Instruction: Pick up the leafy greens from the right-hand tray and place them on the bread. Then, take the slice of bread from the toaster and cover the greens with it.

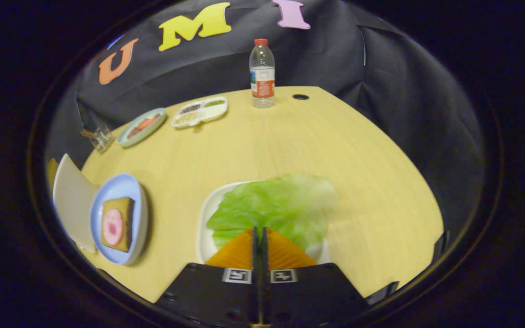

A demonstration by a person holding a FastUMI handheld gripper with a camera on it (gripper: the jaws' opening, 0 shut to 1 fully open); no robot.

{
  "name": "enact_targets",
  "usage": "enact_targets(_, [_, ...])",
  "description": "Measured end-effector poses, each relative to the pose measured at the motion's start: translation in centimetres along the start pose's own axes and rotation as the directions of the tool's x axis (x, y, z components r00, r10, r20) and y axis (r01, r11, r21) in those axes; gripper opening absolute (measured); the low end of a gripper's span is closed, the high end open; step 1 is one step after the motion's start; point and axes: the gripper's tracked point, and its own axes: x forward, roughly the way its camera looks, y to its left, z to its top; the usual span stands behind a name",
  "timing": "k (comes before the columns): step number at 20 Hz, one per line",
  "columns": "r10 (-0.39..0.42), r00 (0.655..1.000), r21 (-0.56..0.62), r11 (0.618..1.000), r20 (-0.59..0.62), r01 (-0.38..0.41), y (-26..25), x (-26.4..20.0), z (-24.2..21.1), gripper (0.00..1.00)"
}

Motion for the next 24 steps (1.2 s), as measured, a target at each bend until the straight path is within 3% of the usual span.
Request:
enact_targets(1, [-0.008, 1.0, 0.0, 1.0, -0.001, 0.008, -0.1, -0.2, 0.0, 0.01])
enact_targets(16, [0.007, 0.973, -0.034, 0.999, 0.231, 0.001, 4.5, -10.8, 3.5, 0.0])
enact_targets(24, [-0.057, 0.983, 0.021, 0.998, 0.172, 0.054, 1.3, -7.4, 1.3, 0.01])
